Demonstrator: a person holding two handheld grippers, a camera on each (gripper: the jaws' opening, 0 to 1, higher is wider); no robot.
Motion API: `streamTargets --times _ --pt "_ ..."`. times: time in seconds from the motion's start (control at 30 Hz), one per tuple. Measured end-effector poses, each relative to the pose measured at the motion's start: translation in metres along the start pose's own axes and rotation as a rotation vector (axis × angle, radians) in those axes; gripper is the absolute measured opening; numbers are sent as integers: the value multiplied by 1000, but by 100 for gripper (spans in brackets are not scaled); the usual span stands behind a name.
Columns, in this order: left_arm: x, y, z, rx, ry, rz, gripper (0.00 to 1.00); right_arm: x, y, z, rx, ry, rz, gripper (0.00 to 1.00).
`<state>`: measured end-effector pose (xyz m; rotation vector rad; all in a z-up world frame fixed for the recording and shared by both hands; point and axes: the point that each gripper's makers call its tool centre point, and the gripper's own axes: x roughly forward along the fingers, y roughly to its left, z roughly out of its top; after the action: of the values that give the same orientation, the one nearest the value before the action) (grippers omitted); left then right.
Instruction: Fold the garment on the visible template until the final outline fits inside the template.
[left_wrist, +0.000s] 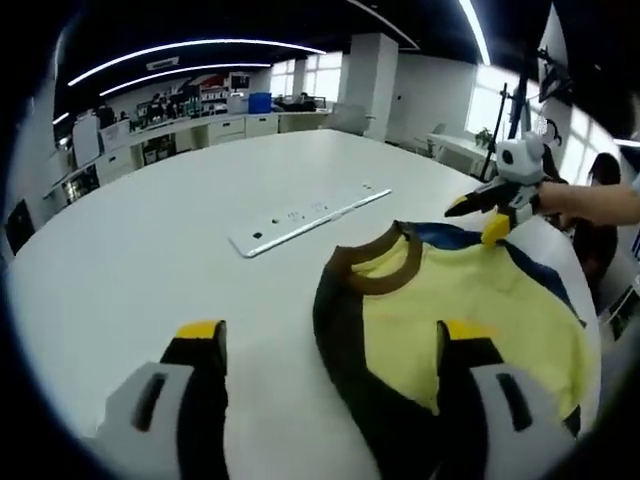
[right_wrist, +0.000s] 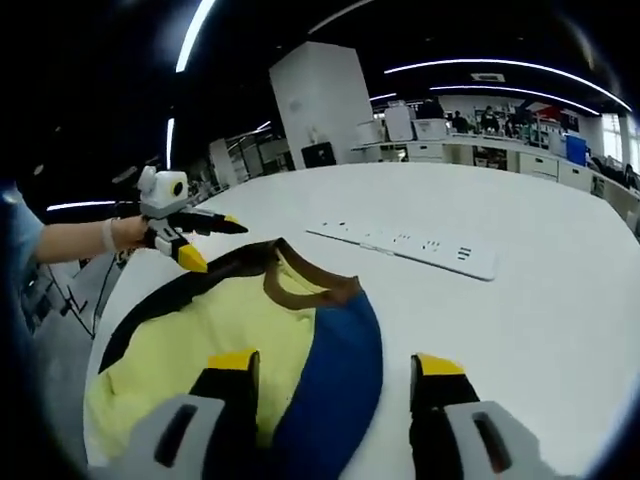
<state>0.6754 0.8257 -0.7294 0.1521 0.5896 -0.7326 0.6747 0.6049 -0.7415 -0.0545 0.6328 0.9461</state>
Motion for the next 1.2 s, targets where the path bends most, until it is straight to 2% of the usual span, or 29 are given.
streamTargets --times 0.03,0.13,0.3,0.47,0.73,0.9,1.2 --pt "-2 -1 0 16 1 9 97 -1 1 -1 4 2 6 74" --pt "-7 -11 -1 -6 0 -38 99 -6 6 -4 19 5 17 85" --pt "-14 -21 -1 -8 0 -73 99 -13 14 -11 3 33 29 97" --pt "-23 -25 2 -15 -8 -76 99 -21 19 -13 -8 41 33 100" --pt "-40 -31 8 -20 -17 -70 99 -33 24 -11 -12 37 24 100" --pt "-52 -45 9 -15 -27 -69 99 -46 32 -13 -16 30 23 100" --pt "-73 -66 0 -11 -26 -68 99 -71 46 -26 -11 37 10 99"
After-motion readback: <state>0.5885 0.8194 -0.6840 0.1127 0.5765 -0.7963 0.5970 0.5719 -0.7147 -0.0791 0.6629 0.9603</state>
